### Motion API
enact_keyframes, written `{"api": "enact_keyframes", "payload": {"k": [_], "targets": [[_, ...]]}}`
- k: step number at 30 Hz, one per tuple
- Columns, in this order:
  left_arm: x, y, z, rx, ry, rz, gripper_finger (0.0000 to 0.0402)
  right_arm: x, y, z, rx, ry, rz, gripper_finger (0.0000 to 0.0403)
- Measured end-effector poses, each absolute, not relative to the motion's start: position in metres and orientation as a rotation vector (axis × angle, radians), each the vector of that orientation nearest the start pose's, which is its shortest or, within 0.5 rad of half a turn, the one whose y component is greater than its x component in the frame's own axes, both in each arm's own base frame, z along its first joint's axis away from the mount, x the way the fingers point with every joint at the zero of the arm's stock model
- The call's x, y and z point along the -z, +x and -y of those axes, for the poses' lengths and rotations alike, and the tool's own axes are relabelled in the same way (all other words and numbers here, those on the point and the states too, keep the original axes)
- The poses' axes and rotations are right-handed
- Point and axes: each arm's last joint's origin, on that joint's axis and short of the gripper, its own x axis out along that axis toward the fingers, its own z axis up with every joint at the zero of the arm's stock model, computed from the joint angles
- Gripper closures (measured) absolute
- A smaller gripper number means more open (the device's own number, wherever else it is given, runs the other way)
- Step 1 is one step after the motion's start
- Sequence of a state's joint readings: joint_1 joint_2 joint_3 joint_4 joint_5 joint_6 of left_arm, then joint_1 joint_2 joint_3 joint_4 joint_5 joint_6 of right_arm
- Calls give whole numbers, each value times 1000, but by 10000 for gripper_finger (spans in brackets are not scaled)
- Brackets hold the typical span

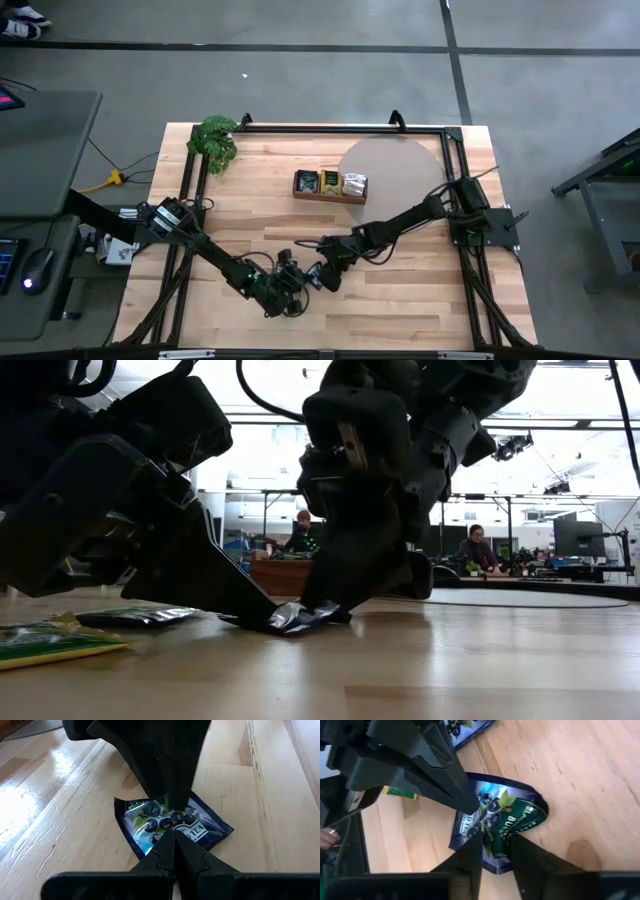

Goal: Pick & Place Tea
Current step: Put the violet tea bag into the left section of the wooden organizer

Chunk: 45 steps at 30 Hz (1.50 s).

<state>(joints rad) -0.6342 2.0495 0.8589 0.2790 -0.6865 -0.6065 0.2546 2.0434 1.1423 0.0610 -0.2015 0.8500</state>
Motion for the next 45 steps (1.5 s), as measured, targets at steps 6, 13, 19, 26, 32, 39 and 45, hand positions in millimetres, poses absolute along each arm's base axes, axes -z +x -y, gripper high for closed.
{"api": "enact_keyframes", "payload": {"k": [6,13,19,26,32,39,45], "targets": [[-61,287,189,-258,-22,-663,401,-112,389,-107,-39,730,-963,377],[-69,286,189,-208,-10,-687,401,-111,389,-106,-44,667,-949,398],[-91,280,185,-171,17,-737,401,-111,389,-105,-27,612,-947,401],[-114,269,179,-207,-9,-765,401,-109,386,-104,-11,561,-975,402],[-121,268,175,-318,-51,-701,401,-110,384,-103,-8,520,-980,402],[-122,269,175,-327,-54,-687,401,-133,369,-94,102,364,-1020,403],[-120,266,172,-358,-25,-700,401,-176,372,-84,232,136,-1012,403]]}}
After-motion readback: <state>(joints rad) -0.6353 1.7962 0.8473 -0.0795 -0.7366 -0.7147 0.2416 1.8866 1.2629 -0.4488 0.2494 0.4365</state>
